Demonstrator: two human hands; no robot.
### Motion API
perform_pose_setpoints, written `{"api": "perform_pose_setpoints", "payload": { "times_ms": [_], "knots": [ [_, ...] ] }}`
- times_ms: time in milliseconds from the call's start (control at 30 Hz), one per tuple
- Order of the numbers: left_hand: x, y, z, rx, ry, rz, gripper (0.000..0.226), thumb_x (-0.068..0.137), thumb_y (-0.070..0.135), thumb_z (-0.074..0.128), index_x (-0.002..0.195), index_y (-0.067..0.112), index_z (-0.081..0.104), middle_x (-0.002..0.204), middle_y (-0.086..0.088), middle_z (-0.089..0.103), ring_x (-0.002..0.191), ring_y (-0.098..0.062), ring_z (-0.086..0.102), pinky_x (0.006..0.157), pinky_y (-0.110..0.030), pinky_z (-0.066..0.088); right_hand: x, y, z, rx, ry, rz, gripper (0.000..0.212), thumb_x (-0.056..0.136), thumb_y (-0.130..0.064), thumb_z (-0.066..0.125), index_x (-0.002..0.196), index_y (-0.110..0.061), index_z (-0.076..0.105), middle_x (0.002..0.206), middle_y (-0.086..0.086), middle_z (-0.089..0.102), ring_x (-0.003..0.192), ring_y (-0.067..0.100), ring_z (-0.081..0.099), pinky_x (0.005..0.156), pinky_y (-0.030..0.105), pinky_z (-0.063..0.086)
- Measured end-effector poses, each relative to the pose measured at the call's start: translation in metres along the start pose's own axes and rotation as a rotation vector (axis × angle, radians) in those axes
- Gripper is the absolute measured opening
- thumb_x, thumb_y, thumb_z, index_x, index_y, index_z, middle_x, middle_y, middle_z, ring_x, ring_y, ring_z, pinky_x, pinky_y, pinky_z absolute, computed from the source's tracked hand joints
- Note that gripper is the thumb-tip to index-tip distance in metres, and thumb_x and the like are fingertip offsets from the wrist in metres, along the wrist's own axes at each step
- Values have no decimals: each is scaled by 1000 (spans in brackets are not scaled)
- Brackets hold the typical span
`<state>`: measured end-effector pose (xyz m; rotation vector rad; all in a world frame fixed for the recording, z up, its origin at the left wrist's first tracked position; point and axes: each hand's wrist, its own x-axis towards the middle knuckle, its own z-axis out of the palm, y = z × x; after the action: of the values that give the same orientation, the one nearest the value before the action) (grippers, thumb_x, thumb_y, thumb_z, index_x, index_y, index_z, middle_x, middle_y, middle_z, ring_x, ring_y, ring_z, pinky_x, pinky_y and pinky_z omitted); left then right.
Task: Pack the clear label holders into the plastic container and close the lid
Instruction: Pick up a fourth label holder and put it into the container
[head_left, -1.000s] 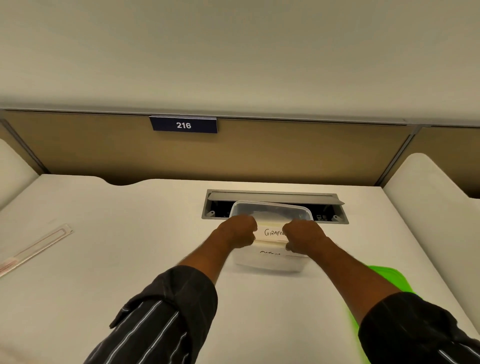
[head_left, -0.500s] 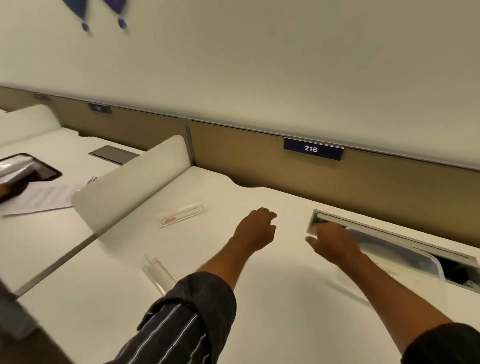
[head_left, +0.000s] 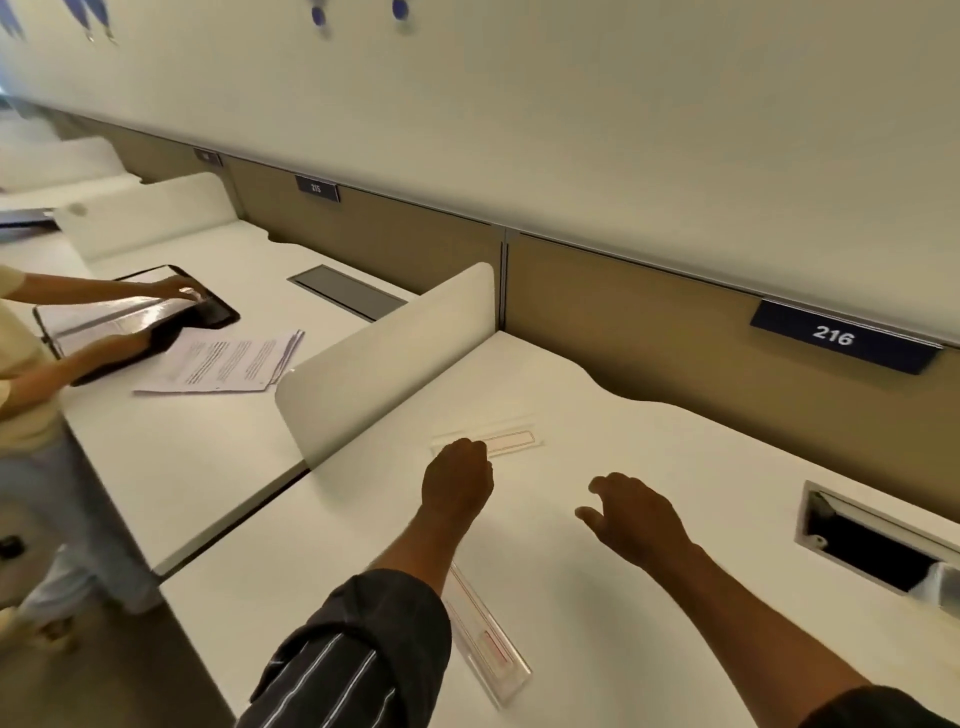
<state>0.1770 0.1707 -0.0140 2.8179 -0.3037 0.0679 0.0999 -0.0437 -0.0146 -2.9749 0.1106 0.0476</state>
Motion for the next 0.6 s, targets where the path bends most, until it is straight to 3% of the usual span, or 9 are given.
{"api": "perform_pose_setpoints", "payload": {
  "times_ms": [200,333,467,600],
  "knots": [
    [54,-33,20,84,-3,14,11,92,11,47,93,12,58,95,-4,60,88,-24,59,65,-33,42,45,-18,32,-1,-44,-5,43,92,-50,48,126,-23,53,123,-4,57,113,18,55,88,31,47],
    [87,-44,34,206,-68,22,13,73,6,69,77,15,60,77,-1,62,73,-22,61,52,-29,33,64,-13,43,-17,-69,10,43,93,-50,46,127,-23,52,123,-5,58,112,18,56,87,31,48],
    [104,-52,47,336,-121,30,17,87,2,50,95,12,61,97,-5,65,92,-25,61,65,-30,33,78,-2,46,-17,-96,39,43,94,-49,45,126,-22,53,123,-4,58,112,18,56,87,32,48],
    [111,-53,49,375,-133,38,18,87,2,48,96,11,62,99,-6,66,92,-27,63,65,-31,33,85,5,47,-27,-106,64,42,94,-50,44,124,-22,53,122,-4,58,111,18,57,87,32,49]
  ]
}}
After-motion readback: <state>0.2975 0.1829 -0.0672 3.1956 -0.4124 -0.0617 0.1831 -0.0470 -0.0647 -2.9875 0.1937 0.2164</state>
